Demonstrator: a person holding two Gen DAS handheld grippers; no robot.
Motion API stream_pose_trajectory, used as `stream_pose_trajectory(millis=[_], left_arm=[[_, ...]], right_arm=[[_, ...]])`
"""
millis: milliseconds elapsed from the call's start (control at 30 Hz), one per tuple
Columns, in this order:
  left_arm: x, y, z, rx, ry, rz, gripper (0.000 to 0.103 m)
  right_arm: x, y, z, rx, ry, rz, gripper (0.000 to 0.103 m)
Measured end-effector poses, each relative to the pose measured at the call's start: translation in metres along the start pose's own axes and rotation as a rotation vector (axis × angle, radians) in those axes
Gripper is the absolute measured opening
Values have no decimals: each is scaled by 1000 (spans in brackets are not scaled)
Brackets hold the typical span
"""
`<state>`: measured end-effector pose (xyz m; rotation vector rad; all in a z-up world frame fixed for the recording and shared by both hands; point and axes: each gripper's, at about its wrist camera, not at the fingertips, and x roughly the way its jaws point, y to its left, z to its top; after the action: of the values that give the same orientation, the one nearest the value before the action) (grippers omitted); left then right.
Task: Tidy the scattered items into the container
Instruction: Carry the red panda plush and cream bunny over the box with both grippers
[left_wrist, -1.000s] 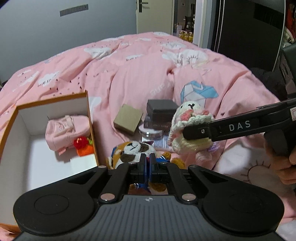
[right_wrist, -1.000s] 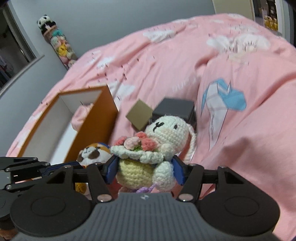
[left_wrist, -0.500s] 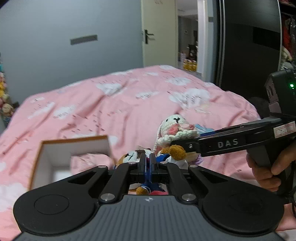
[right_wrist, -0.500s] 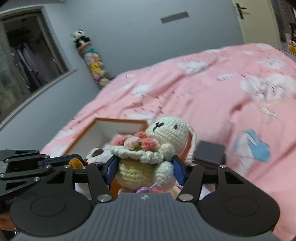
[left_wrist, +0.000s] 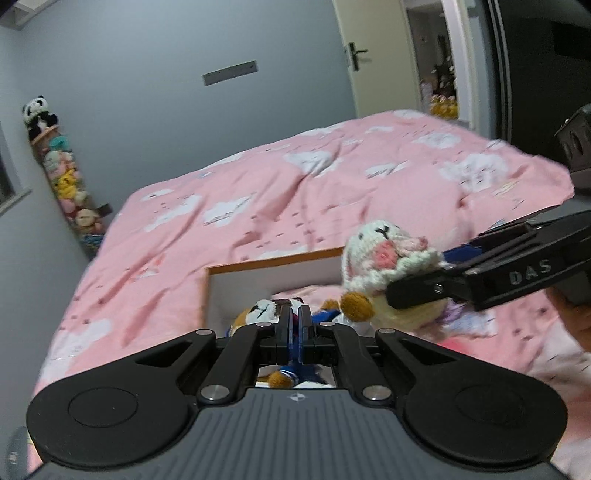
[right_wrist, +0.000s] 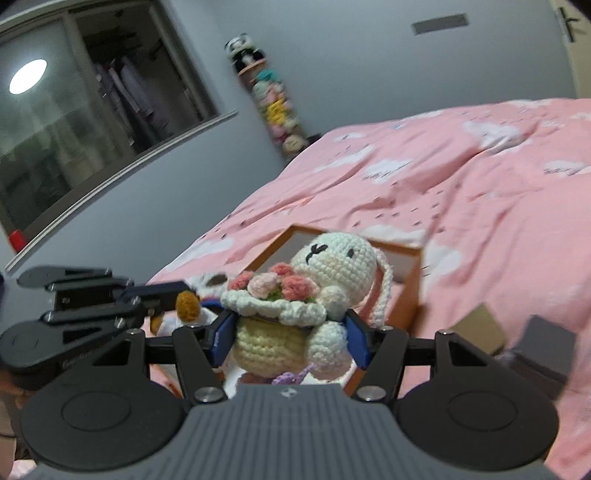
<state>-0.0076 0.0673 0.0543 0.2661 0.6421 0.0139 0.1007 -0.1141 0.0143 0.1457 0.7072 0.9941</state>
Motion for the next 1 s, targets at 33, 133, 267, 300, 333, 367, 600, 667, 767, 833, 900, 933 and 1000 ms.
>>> stream_pose_trajectory(millis=[33,133,267,300,333,367,600,667,767,833,900,933,1000], left_arm=[[2,5,-2,11,13,14,3],[9,19,-11,38,52,34,3],[19,27,-23,75,77,2,3],[20,26,-25,96,85,-2,3],[22,23,-27,126,95,-2,3],[25,21,-29,150,106,-1,3],[41,11,-54,244,210,-17,3],[44,9,-59,260,235,-24,3],[49,8,-63,275,265,-31,3],[52,9,-64,278,284,-30,3],[56,10,-65,279,300,-36,3],[58,10,-65,279,309,-39,3],[62,9,-66,283,329,-45,3]], right_arm=[[7,2,-1,-4,17,13,64],[33,10,-5,-25,77,49,64],[62,18,-14,-56,165,78,64],[69,19,-16,-60,191,76,64],[74,19,-17,-61,216,71,64],[79,19,-19,-62,240,68,64],[104,24,-36,-103,356,85,64],[111,25,-40,-136,384,85,64],[123,27,-43,-156,420,107,64],[131,24,-45,-140,445,130,64],[137,22,-47,-125,465,143,64],[140,22,-48,-121,474,147,65],[146,21,-50,-115,492,156,65]])
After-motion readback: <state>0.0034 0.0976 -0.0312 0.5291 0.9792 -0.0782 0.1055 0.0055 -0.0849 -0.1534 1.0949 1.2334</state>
